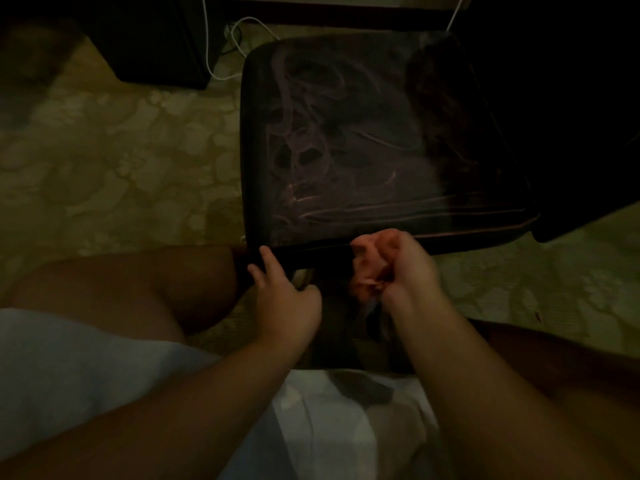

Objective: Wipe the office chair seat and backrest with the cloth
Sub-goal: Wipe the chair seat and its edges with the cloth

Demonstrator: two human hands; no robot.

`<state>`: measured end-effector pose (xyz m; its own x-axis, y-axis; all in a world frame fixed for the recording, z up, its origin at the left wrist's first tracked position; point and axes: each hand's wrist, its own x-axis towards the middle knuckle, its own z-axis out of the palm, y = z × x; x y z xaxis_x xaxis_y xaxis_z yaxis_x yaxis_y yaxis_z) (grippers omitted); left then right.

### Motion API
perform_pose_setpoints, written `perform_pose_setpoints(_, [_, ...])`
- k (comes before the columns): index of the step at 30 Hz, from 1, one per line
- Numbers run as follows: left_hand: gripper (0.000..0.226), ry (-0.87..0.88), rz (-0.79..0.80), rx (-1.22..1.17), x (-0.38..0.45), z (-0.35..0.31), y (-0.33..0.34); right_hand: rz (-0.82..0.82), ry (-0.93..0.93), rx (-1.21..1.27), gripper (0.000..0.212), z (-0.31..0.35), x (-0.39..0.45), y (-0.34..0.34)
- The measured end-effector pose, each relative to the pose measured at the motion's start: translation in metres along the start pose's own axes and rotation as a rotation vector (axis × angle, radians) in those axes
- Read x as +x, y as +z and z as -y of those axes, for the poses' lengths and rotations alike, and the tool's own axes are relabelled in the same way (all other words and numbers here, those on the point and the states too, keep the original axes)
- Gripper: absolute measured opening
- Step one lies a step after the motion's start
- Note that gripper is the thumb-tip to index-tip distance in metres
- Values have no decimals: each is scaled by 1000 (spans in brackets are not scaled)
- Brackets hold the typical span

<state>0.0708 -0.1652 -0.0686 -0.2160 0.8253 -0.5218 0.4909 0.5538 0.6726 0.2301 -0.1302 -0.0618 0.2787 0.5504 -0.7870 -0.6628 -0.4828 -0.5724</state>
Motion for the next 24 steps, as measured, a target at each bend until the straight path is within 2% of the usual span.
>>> perform_pose_setpoints(3, [103,261,69,35,-36,-10,17,-72,-77,120,23,17,9,-21])
perform_pose_setpoints(5, [107,391,133,42,-52,-13,30,-110,-79,99,22,13,9,-18])
perform_pose_setpoints(11, [108,415,108,162,-32,-2,23,-10,-26,-76,21,-30,-14,22])
perform_pose_setpoints(14, [107,526,55,322,-22,0,15,46,-67,-151,20,-23,-15,10])
perform_pose_setpoints(16, [108,607,36,538,-16,2,14,15,-73,-115,25,-2,-2,-9])
perform_pose_setpoints(18, [108,624,50,628,-16,3,16,-77,-90,-77,34,11,10,-23])
perform_pose_setpoints(21, [106,657,82,670,-20,0,25,-59,-51,-92,21,-2,7,-10])
perform_pose_setpoints(24, [108,624,76,684,-16,-1,27,-54,19,-169,16,-21,1,9])
